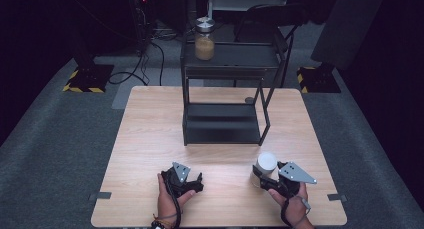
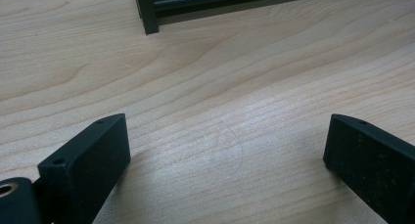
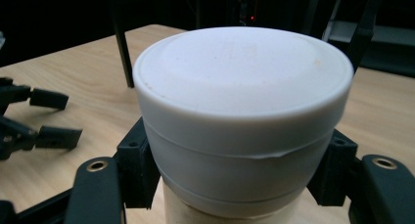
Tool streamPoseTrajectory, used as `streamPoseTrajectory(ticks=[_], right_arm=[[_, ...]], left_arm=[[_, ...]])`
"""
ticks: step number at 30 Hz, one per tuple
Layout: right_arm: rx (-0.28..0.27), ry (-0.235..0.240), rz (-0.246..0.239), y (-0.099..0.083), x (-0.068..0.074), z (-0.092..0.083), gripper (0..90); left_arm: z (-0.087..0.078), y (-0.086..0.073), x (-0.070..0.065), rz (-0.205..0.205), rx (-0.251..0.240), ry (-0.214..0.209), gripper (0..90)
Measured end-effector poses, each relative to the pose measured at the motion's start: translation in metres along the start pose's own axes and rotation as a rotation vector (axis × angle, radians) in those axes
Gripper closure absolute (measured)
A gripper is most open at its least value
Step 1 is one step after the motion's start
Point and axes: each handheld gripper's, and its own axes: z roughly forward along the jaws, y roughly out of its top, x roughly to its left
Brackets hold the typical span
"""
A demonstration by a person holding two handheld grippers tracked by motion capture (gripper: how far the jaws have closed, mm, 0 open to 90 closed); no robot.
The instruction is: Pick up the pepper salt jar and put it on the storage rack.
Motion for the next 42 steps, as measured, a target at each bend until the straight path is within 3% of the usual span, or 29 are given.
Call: streamPoseTrajectory(ticks=[15,24,42], right_arm=[[-0.113,-0.023,-0.052,0.072,-0.004,0.023,34.2],[-0.178,-0.059,-0.046,0.119,-0.007,0.035,34.2],[-0.224,-0.098,-0.082,0.175,-0.012,0.052,34.1]], left_arm=[[0.000,0.000,0.000,0.000,0.000,0.000,3.1],[0.000,0.000,0.000,0.000,0.000,0.000,3.1],[0.000,0.000,0.000,0.000,0.000,0.000,3.1]])
